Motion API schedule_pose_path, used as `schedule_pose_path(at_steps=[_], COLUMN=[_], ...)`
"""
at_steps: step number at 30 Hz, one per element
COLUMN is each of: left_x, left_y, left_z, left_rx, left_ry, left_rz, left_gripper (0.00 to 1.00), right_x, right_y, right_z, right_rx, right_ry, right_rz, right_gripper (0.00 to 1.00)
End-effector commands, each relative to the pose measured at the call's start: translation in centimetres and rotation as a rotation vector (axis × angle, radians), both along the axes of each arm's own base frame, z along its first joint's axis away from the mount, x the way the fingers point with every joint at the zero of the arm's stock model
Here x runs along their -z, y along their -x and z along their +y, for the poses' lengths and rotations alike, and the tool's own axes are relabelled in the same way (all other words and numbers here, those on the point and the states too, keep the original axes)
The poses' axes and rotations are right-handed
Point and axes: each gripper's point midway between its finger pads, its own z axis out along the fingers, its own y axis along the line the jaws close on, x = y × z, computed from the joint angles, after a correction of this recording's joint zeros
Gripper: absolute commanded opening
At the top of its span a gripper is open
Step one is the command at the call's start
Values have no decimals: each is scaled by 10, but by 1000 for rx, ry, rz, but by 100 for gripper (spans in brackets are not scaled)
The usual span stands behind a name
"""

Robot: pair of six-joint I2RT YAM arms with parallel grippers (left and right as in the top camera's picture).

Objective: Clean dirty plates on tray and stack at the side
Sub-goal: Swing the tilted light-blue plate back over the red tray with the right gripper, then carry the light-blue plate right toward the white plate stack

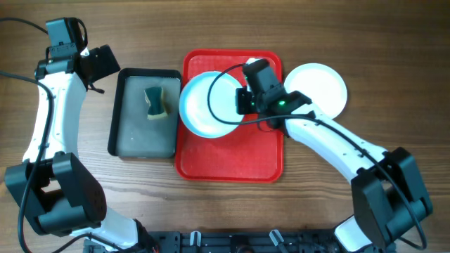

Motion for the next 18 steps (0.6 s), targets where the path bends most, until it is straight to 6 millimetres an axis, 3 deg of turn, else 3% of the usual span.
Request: schedule_pose_path(at_steps=[1, 5, 18], left_x=[-5, -5, -5], left_y=[-1, -1, -1], left_z=[4, 4, 4], left_rx=[-17, -17, -17], left_ry=[-6, -6, -6], left_rz=[-15, -15, -15], left_gripper=[100, 100, 100], right_x=[-13, -3, 1], right_y=[-5, -4, -2], right_z=[-16, -34, -35], right_rx=[20, 58, 32], right_ry=[-17, 7, 30], right_rz=[-1, 46, 52], right_gripper=[4, 4, 4])
